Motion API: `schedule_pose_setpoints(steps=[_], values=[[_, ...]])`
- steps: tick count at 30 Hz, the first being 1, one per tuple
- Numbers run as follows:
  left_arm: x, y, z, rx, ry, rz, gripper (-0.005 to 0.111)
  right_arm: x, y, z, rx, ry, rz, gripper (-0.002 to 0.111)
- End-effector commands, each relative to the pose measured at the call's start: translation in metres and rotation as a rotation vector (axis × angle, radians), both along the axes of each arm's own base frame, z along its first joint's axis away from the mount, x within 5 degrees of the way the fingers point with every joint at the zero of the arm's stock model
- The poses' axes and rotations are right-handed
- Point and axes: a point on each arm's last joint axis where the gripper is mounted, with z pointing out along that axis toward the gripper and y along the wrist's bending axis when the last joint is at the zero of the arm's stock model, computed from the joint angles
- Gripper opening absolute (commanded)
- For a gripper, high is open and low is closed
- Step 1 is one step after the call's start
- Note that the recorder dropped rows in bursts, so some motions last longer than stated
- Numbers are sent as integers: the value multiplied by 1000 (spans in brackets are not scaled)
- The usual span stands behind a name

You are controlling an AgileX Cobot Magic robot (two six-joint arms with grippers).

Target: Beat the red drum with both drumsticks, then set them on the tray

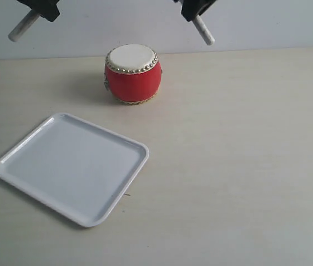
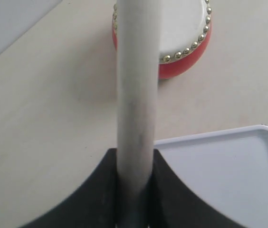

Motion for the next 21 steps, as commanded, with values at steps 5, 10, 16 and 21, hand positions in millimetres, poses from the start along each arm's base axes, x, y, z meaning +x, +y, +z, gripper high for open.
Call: schedule_pose_setpoints(steps=[5, 10, 16, 21], values=[[-1, -1, 3, -7, -8, 5, 0, -4, -2, 10, 7, -26, 3, 0], [-1, -1, 3, -7, -8, 5, 0, -1, 0, 3, -3, -16, 14, 0], [-1, -1, 3, -7, -8, 5, 0, -1, 0, 3, -4, -17, 16, 0], [-1, -1, 3, -7, -8, 5, 0, -1, 0, 3, -6, -18, 20, 0]])
